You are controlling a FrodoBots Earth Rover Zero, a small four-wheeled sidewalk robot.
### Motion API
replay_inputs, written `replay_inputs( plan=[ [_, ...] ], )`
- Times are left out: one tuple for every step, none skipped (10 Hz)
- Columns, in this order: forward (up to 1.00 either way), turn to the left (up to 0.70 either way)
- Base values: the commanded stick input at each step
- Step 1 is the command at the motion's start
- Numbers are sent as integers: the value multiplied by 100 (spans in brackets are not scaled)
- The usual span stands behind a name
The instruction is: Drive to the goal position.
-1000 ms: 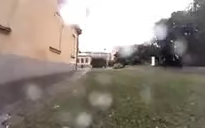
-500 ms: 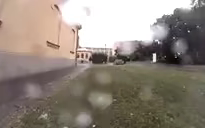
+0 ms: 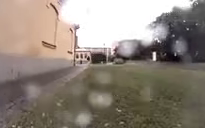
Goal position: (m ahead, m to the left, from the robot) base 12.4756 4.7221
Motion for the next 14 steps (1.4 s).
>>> replay_inputs(
  plan=[
    [85,0],
    [85,0],
    [85,0],
    [85,0],
    [85,0],
    [85,0],
    [85,0],
    [85,0],
    [85,0],
    [85,0],
    [85,0],
    [85,0],
    [85,0],
    [85,0]
  ],
)
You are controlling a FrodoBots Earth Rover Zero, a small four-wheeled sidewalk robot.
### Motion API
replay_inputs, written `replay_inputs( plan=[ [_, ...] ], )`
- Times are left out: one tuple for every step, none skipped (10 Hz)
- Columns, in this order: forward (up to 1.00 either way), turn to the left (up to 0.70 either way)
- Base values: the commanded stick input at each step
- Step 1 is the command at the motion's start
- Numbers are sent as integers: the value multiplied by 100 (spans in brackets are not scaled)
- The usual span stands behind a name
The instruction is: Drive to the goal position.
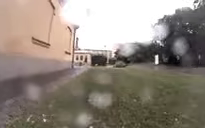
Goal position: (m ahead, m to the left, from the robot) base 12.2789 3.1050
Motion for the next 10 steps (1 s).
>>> replay_inputs(
  plan=[
    [85,0],
    [85,0],
    [85,17],
    [85,29],
    [85,34],
    [85,34],
    [85,34],
    [85,34],
    [85,34],
    [85,34]
  ],
)
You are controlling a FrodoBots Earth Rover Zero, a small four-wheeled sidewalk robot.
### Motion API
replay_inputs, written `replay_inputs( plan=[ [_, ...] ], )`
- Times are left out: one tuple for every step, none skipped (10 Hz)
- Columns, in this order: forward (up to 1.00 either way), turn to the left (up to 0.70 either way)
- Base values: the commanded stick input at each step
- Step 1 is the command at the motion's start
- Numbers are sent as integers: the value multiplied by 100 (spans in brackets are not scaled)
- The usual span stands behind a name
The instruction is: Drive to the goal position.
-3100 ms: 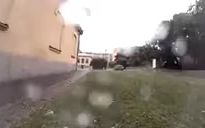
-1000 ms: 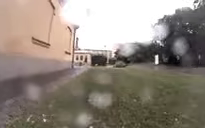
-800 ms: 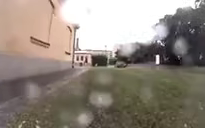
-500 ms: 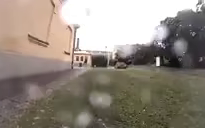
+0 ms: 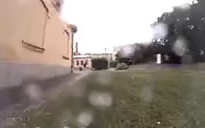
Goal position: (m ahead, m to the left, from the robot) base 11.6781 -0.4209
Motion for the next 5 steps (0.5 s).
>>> replay_inputs(
  plan=[
    [85,34],
    [85,34],
    [85,34],
    [85,30],
    [85,14]
  ],
)
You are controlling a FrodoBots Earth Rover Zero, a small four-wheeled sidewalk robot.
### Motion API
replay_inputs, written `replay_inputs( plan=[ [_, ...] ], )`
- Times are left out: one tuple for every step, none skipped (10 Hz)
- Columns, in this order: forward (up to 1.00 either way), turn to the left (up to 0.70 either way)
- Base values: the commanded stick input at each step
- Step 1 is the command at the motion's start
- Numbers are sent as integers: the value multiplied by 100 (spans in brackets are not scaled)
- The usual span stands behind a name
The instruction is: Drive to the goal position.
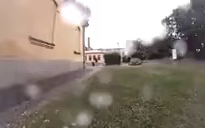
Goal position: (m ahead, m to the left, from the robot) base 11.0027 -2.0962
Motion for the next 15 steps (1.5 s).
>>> replay_inputs(
  plan=[
    [85,0],
    [85,0],
    [85,0],
    [85,0],
    [85,0],
    [85,0],
    [85,0],
    [85,0],
    [85,0],
    [85,0],
    [85,0],
    [85,0],
    [85,0],
    [85,0],
    [85,0]
  ],
)
